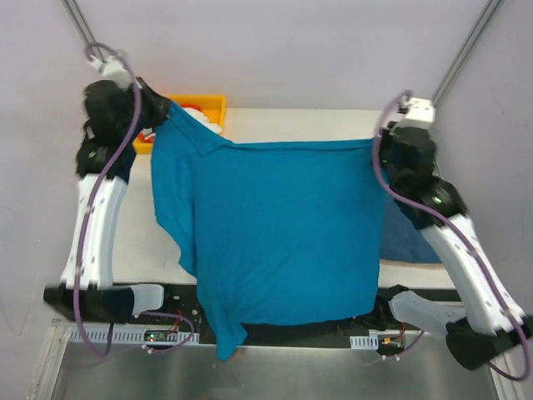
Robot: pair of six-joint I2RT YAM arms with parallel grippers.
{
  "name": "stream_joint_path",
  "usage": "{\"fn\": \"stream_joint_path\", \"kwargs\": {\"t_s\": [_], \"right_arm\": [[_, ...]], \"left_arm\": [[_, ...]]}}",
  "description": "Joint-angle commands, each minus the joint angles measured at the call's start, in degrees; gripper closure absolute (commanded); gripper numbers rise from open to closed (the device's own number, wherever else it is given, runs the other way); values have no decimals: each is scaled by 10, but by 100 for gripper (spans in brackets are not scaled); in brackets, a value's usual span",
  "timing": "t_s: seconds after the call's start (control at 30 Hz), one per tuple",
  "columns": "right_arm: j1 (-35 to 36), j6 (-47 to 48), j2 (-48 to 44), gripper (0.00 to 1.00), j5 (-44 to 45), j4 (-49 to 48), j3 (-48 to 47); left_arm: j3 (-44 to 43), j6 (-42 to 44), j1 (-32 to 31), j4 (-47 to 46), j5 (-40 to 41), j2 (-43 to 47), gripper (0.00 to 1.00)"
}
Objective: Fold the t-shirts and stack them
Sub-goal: Flatten out the tshirt, then fold the flattened tshirt in 1/3 of the way
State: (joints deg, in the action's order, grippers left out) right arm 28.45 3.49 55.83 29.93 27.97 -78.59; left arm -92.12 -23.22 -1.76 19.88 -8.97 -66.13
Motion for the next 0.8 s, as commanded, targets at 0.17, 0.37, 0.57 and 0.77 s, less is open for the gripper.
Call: {"fn": "stream_joint_path", "kwargs": {"t_s": [0.17,0.37,0.57,0.77], "right_arm": [[-150,-10,336,99,-139,-96,-6],[-151,10,488,100,-152,-80,-92],[-152,5,535,99,-147,-70,-114],[-152,1,518,99,-120,-44,-109]], "left_arm": [[13,100,4,-55,-62,-331,100],[-23,90,4,-55,-89,-436,100],[-5,85,4,-55,-74,-451,100],[61,49,4,-54,-38,-398,100]]}}
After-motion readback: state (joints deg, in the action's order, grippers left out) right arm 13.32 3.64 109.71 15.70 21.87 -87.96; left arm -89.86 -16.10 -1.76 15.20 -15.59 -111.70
